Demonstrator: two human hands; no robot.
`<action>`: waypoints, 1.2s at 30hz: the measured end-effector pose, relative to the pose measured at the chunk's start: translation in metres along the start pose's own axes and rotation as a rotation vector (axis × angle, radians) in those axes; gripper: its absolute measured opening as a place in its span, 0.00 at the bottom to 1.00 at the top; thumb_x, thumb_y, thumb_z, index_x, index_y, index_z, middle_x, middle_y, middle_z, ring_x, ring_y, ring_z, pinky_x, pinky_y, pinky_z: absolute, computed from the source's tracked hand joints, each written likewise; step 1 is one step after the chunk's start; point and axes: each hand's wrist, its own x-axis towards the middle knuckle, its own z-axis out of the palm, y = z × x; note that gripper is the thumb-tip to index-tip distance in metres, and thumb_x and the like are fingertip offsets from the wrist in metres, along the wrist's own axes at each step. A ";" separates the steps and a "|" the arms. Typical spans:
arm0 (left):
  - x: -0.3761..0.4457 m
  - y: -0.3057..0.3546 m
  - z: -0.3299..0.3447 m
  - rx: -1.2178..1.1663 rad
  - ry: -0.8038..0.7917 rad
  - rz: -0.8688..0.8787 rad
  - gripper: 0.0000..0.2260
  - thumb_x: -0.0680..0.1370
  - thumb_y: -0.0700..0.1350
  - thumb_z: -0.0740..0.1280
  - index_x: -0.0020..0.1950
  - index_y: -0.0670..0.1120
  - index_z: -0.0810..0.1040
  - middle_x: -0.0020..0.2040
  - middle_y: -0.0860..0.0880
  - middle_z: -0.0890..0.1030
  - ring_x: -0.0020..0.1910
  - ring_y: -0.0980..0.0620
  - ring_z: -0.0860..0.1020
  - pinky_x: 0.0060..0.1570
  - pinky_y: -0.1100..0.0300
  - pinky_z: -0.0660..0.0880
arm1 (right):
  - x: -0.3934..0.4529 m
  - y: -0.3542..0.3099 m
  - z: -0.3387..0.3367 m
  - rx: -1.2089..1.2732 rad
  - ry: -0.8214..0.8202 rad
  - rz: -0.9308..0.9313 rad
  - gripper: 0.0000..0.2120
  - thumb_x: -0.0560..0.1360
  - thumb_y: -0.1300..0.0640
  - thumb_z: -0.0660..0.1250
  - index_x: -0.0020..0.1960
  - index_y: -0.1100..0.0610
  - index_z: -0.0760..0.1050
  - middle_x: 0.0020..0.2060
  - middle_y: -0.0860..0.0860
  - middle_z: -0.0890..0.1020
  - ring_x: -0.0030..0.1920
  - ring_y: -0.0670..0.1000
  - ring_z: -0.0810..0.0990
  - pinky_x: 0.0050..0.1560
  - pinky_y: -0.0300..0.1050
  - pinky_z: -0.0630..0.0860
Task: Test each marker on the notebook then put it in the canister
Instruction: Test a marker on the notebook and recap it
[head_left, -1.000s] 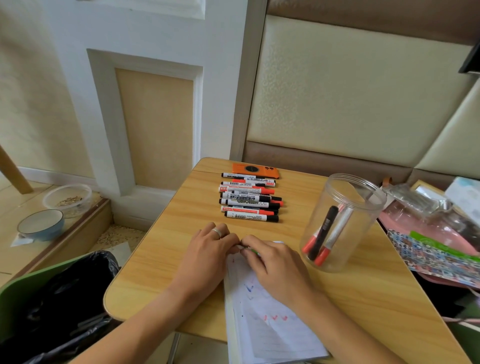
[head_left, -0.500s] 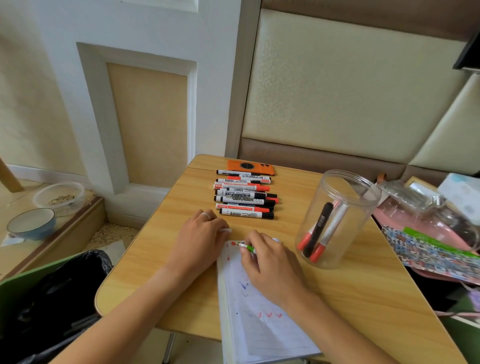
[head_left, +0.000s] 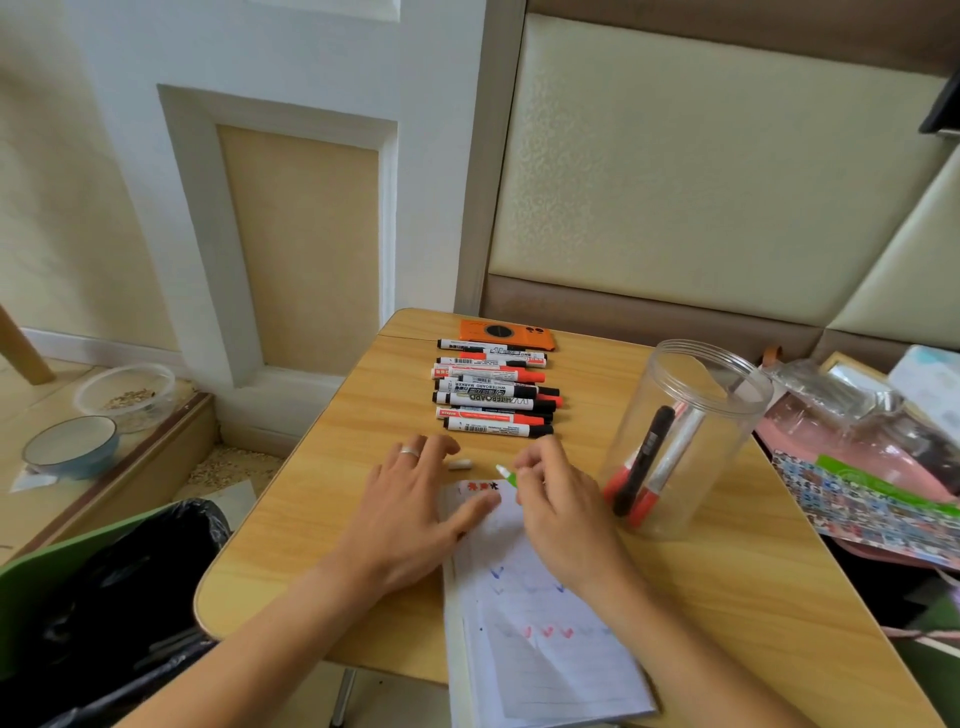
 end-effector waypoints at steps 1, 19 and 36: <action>-0.003 0.000 0.000 0.026 -0.025 0.015 0.31 0.73 0.76 0.54 0.65 0.55 0.65 0.61 0.56 0.70 0.60 0.55 0.69 0.59 0.53 0.69 | 0.003 0.000 -0.003 0.035 0.006 0.055 0.03 0.83 0.56 0.60 0.51 0.50 0.69 0.40 0.49 0.80 0.40 0.50 0.79 0.43 0.53 0.75; -0.014 -0.003 0.005 0.138 -0.092 0.084 0.25 0.76 0.71 0.56 0.70 0.62 0.66 0.65 0.55 0.64 0.66 0.55 0.63 0.67 0.55 0.64 | 0.021 0.004 -0.017 0.732 -0.072 0.331 0.01 0.81 0.65 0.68 0.51 0.60 0.78 0.38 0.56 0.82 0.32 0.50 0.79 0.26 0.36 0.68; -0.016 0.002 0.004 0.243 -0.138 0.110 0.23 0.79 0.67 0.53 0.74 0.64 0.61 0.72 0.51 0.60 0.73 0.52 0.57 0.72 0.54 0.54 | 0.014 0.000 -0.003 0.241 0.000 0.195 0.09 0.80 0.59 0.68 0.41 0.53 0.77 0.31 0.56 0.84 0.27 0.52 0.81 0.23 0.40 0.70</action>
